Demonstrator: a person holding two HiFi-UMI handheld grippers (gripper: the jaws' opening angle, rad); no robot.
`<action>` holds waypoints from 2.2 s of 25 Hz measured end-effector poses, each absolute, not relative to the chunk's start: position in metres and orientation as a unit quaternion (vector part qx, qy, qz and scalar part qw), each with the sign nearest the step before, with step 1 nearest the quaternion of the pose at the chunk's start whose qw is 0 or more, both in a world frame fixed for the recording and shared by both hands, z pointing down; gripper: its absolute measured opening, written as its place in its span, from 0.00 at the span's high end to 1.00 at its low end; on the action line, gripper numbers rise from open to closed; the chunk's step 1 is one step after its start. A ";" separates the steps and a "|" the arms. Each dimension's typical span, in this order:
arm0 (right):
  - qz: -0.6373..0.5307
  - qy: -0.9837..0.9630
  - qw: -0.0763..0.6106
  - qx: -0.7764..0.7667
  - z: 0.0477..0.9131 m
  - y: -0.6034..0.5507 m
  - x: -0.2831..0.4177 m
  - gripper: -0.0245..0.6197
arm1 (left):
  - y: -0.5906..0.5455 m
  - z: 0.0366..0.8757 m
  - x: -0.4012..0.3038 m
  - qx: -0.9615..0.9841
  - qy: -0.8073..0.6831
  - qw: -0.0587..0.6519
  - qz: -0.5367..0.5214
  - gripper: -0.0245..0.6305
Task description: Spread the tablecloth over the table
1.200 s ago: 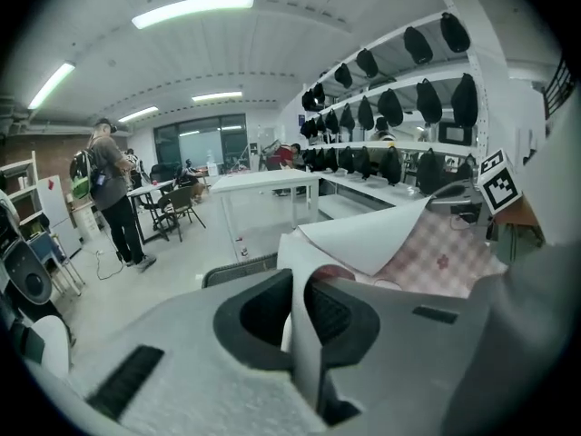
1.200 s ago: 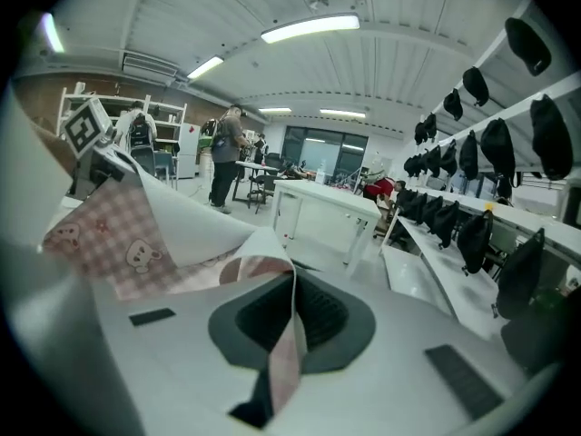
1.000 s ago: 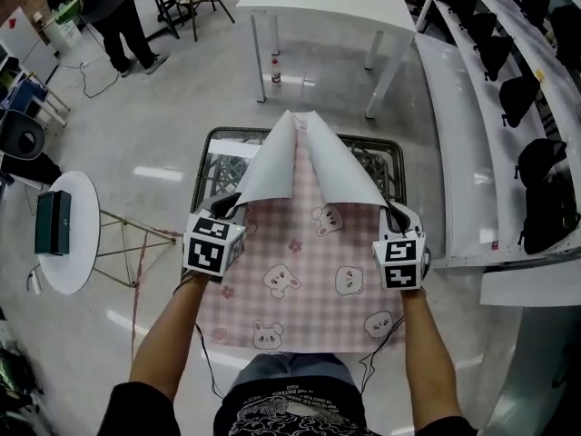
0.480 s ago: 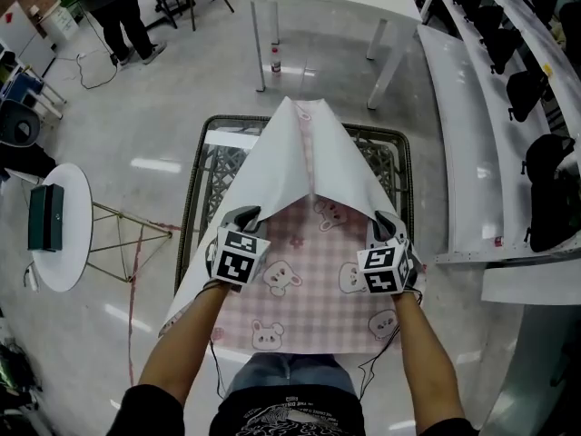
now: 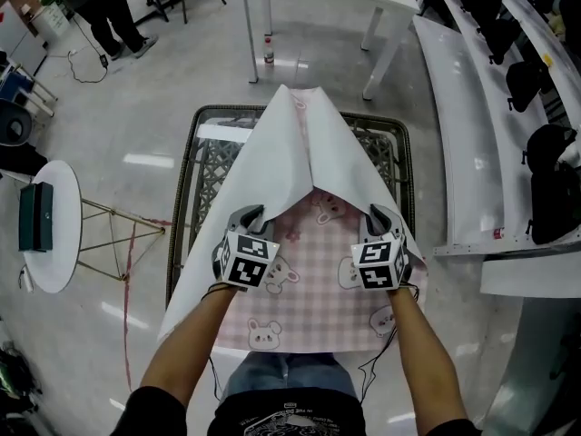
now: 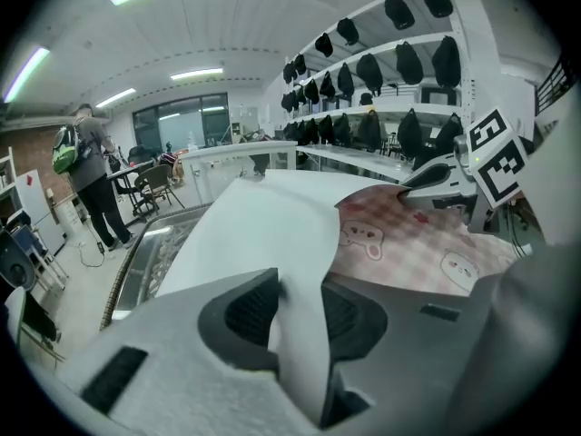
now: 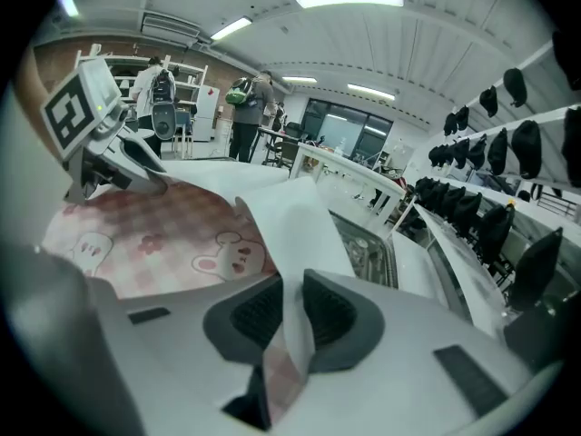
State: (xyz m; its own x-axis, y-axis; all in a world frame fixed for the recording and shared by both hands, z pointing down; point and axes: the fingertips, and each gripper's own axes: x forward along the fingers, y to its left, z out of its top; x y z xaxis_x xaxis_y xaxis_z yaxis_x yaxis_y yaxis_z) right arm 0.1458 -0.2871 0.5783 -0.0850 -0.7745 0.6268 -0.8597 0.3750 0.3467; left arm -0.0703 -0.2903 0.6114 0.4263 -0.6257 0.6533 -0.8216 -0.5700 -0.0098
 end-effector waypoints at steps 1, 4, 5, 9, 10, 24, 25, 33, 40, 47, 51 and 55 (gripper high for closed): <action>0.055 -0.734 0.382 0.559 0.576 -0.287 0.146 0.87 | -0.290 0.610 -0.069 0.831 -0.437 0.154 0.309 0.83; 0.057 -0.735 0.375 0.562 0.569 -0.288 0.148 0.79 | -0.287 0.605 -0.058 0.838 -0.427 0.164 0.298 0.66; 0.057 -0.737 0.372 0.561 0.567 -0.288 0.148 0.70 | -0.286 0.604 -0.054 0.840 -0.423 0.174 0.291 0.51; 0.042 -0.740 0.365 0.563 0.556 -0.291 0.143 0.48 | -0.290 0.582 -0.045 0.850 -0.428 0.166 0.259 0.31; 0.039 -0.740 0.364 0.564 0.552 -0.291 0.142 0.46 | -0.291 0.575 -0.043 0.852 -0.429 0.159 0.255 0.29; 0.024 -0.742 0.357 0.567 0.531 -0.290 0.138 0.44 | -0.291 0.551 -0.027 0.866 -0.417 0.140 0.240 0.27; 0.024 -0.742 0.358 0.567 0.530 -0.291 0.139 0.44 | -0.292 0.550 -0.025 0.866 -0.417 0.140 0.240 0.27; 0.019 -0.742 0.368 0.560 0.519 -0.306 0.150 0.44 | -0.300 0.531 -0.010 0.867 -0.408 0.156 0.241 0.28; 0.008 -0.739 0.392 0.548 0.517 -0.326 0.168 0.46 | -0.315 0.521 0.009 0.870 -0.400 0.166 0.234 0.33; -0.016 -0.734 0.440 0.517 0.524 -0.348 0.188 0.48 | -0.334 0.515 0.031 0.874 -0.394 0.171 0.225 0.35; -0.043 -0.729 0.482 0.484 0.539 -0.363 0.201 0.48 | -0.346 0.512 0.043 0.875 -0.392 0.173 0.223 0.37; -0.070 -0.718 0.517 0.460 0.558 -0.375 0.214 0.49 | -0.353 0.514 0.046 0.872 -0.398 0.177 0.223 0.40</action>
State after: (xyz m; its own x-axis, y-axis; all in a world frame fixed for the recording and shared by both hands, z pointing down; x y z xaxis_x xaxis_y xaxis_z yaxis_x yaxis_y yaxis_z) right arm 0.2137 -0.3748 0.5575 -0.0423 -0.7330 0.6790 -0.5879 0.5677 0.5763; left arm 0.0462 -0.3534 0.5136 0.5846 -0.6147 0.5295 -0.7725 -0.6213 0.1317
